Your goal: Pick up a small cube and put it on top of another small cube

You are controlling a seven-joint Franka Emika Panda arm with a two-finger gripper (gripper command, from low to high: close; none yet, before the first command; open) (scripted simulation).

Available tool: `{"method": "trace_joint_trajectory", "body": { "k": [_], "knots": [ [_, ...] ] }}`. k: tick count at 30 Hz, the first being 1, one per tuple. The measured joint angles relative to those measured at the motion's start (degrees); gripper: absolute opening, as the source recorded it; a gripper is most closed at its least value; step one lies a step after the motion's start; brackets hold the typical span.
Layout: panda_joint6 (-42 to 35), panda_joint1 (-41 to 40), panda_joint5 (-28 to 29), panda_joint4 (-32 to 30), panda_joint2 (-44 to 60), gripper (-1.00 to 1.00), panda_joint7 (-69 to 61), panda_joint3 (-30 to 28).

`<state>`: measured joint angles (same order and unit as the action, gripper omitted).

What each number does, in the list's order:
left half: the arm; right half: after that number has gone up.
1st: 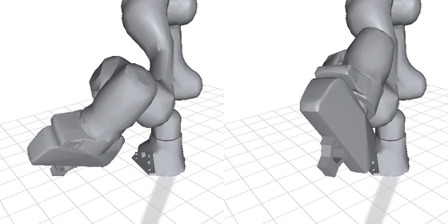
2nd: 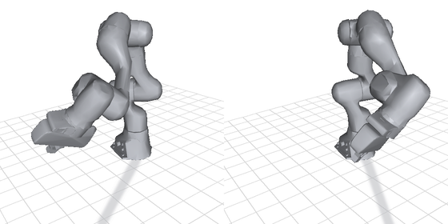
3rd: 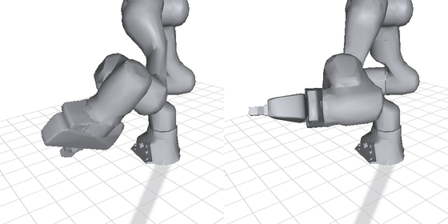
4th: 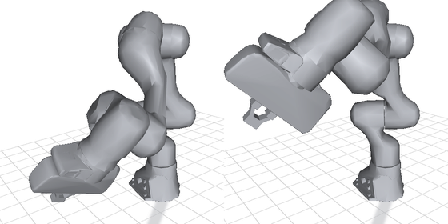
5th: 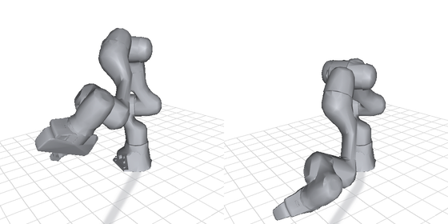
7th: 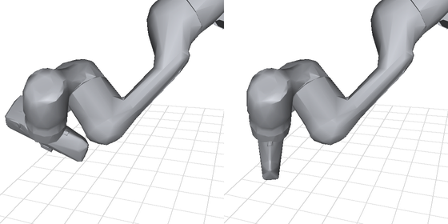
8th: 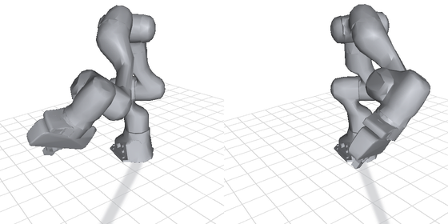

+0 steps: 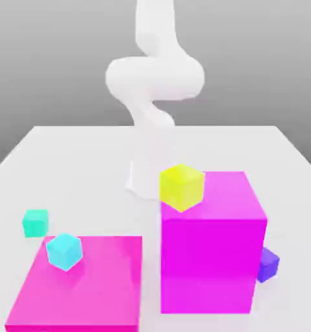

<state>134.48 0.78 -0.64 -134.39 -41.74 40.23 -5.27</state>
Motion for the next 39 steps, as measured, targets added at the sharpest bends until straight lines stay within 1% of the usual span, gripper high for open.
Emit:
{"method": "trace_joint_trajectory", "body": {
  "k": [9,16,21,23,26,27,28,30,34,39],
  "knots": [
    [9.81,2.04,-3.04,-9.49,15.05,0.00,-20.91,-18.48],
    [17.24,2.36,-6.04,-16.70,26.79,0.00,-37.35,-31.14],
    [22.56,1.15,-7.97,-21.86,35.09,0.00,-48.94,-38.62],
    [24.73,-0.62,-8.13,-23.93,38.22,0.00,-53.13,-40.95],
    [28.08,-5.78,-5.78,-27.11,42.27,0.00,-57.61,-43.29],
    [28.86,-7.19,-5.77,-27.51,43.25,0.00,-58.73,-43.15],
    [29.45,-6.86,-6.59,-27.54,44.14,0.00,-59.93,-42.49],
    [30.39,-7.46,-9.72,-27.15,45.86,0.00,-62.73,-40.89],
    [32.11,-11.11,-17.79,-25.92,49.36,0.00,-68.92,-35.49],
    [34.42,-17.88,-28.37,-24.38,53.83,0.00,-76.84,-26.27]
  ]
}}
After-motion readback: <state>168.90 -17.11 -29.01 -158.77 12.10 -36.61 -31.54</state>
